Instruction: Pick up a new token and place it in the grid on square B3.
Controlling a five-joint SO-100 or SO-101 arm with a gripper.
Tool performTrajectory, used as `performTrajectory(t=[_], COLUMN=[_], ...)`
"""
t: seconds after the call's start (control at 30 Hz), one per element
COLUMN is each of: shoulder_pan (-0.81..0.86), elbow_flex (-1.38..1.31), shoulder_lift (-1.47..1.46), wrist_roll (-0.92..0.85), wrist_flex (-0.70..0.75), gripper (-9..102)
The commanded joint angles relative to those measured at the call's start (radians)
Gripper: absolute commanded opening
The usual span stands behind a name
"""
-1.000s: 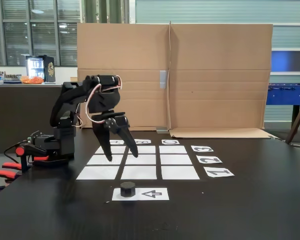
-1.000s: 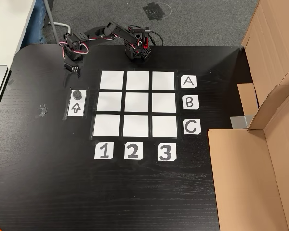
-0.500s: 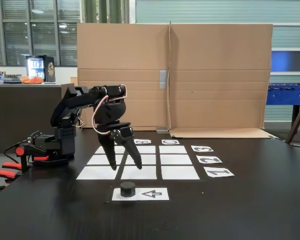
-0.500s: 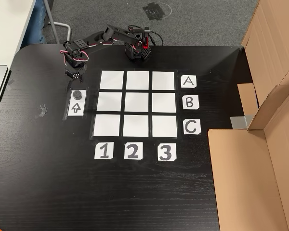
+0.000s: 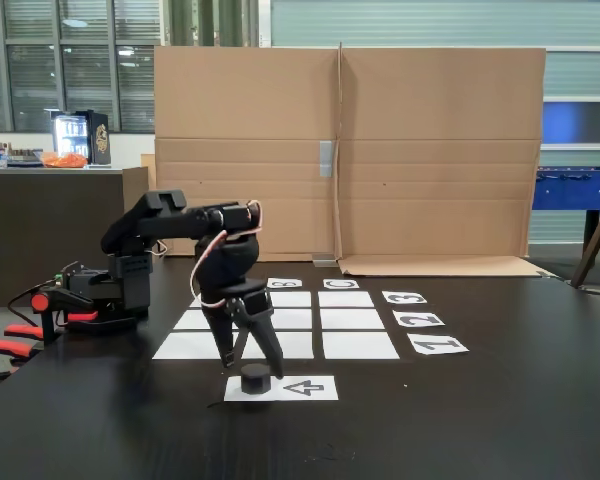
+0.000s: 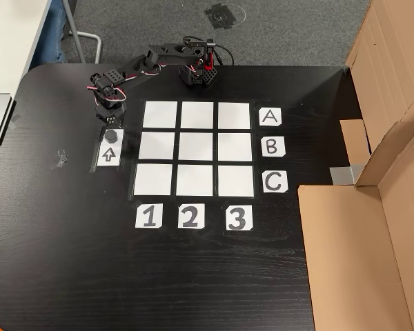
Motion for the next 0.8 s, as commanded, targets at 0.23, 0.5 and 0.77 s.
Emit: performTrajectory(t=[0.23, 0.5, 0.77], shoulder_pan=[-0.015, -0.026, -0.009], elbow_flex=[-0.097, -0.098, -0.112], shoulder_lift=[-0.046, -0.074, -0.043], wrist_roll=[0.026, 0.029, 0.028], wrist_flex=[0.009, 0.014, 0.018], gripper=[25, -1, -1])
